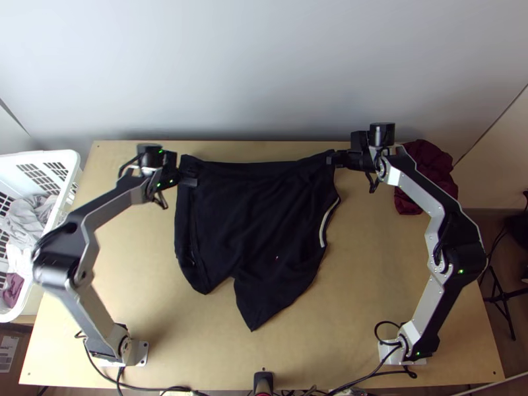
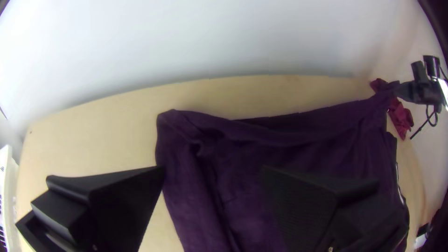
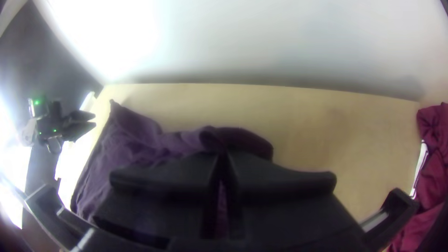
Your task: Fold the t-shirt
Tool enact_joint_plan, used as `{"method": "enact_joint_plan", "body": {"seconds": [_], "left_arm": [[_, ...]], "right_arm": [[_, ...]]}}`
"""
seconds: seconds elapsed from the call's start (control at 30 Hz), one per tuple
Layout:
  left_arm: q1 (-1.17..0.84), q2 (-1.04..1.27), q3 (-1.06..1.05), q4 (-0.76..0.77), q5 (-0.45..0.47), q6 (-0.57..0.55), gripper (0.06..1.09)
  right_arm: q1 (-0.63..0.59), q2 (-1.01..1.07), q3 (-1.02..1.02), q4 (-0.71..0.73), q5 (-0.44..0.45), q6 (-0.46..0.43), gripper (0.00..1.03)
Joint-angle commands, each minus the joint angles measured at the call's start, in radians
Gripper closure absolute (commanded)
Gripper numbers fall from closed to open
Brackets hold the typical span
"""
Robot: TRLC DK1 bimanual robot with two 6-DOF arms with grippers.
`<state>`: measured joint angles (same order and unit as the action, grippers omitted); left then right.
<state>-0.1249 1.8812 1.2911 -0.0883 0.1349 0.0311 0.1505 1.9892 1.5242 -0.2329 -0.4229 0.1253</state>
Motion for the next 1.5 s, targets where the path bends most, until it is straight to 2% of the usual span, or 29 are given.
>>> {"method": "enact_joint_plan", "body": {"seconds": [0.0,0.4,0.77,1.03,1.2,1.37,1.47], "left_arm": [[-0.009,0.21,0.246,-0.194,0.0,-0.068,0.11],[-0.019,0.289,0.344,-0.366,-0.023,-0.089,0.11],[-0.028,0.11,0.283,-0.435,-0.075,-0.08,0.11],[-0.032,-0.008,0.229,-0.421,-0.086,-0.082,0.11],[-0.073,-0.053,0.201,-0.473,-0.078,-0.089,0.11],[-0.101,-0.019,0.188,-0.45,-0.073,-0.115,0.11],[-0.102,-0.001,0.212,-0.453,-0.018,-0.154,0.11]], "right_arm": [[-0.002,-0.013,-0.019,0.0,0.003,-0.007,1.0],[-0.002,-0.003,0.002,0.0,0.007,-0.018,1.0],[0.0,-0.004,0.001,-0.008,0.007,-0.015,1.0],[0.012,-0.015,-0.001,-0.014,0.007,-0.012,1.0],[0.011,-0.021,0.004,-0.025,0.007,-0.016,1.0],[0.006,-0.029,0.007,-0.028,0.007,-0.018,1.0],[0.006,-0.029,0.007,-0.032,0.007,-0.018,1.0]]}}
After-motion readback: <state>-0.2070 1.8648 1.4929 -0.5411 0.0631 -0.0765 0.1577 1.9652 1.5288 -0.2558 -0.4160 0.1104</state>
